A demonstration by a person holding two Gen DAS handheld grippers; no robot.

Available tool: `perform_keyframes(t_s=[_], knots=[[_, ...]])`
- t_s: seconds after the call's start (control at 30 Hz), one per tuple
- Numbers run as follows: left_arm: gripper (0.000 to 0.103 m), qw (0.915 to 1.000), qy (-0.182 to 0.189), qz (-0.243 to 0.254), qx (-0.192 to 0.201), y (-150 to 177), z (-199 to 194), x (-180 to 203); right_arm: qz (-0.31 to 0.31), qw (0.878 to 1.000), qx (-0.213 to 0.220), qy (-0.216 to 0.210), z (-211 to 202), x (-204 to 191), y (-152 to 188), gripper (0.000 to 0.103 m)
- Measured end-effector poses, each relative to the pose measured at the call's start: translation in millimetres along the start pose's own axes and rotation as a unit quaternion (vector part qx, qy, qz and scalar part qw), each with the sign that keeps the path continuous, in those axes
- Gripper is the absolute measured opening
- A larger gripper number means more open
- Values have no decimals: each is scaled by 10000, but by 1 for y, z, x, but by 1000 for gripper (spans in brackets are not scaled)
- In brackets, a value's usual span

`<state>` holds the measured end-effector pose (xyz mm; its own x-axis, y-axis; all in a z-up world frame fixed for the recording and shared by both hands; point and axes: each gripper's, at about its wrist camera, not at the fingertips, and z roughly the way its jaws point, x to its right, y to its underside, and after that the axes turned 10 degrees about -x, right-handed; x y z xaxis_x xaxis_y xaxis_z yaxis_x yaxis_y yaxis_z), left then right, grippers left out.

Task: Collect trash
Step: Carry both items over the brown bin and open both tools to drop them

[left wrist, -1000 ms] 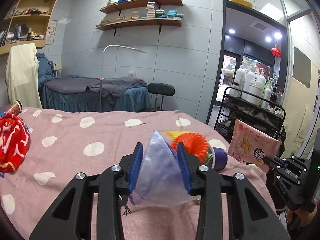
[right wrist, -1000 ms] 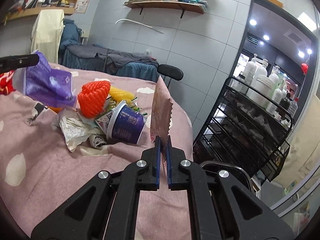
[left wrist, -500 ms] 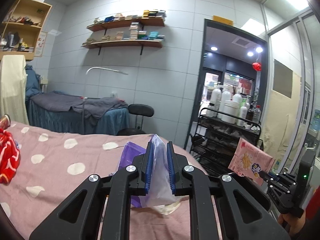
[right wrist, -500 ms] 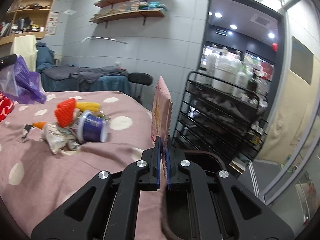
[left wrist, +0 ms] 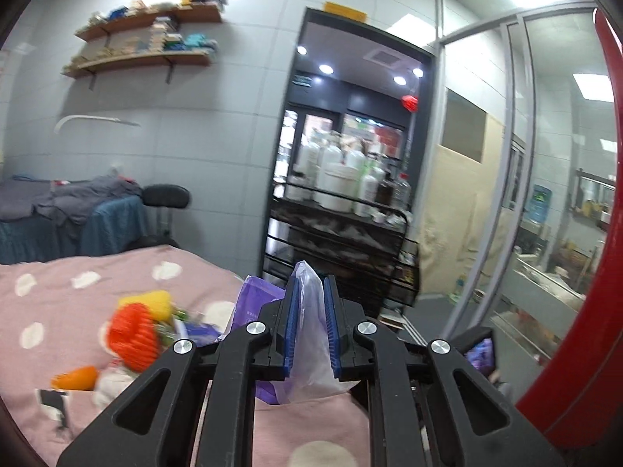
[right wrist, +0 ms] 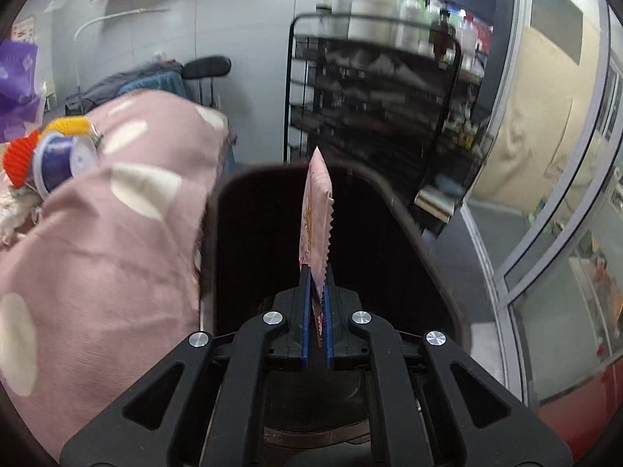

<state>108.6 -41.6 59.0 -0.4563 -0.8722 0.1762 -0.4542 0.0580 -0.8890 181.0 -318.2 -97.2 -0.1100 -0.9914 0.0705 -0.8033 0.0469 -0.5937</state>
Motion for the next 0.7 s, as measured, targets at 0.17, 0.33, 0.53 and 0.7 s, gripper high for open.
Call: perform_keyframes(t_s=[0.17, 0.33, 0.53, 0.7], knots=[[14, 9979, 520, 104, -382, 3, 29, 23, 468, 9988, -61, -128, 16, 12, 9, 89], [14, 9924, 1003, 76, -713, 1, 60, 39, 467, 9987, 183, -94, 3, 15, 16, 89], [14, 9824, 1404, 114, -1228, 3, 104, 62, 534, 9977, 367, -204, -21, 17, 33, 89], [14, 9693, 1627, 184, -1835, 14, 144, 77, 471, 9980, 395, -174, -38, 17, 50, 89]])
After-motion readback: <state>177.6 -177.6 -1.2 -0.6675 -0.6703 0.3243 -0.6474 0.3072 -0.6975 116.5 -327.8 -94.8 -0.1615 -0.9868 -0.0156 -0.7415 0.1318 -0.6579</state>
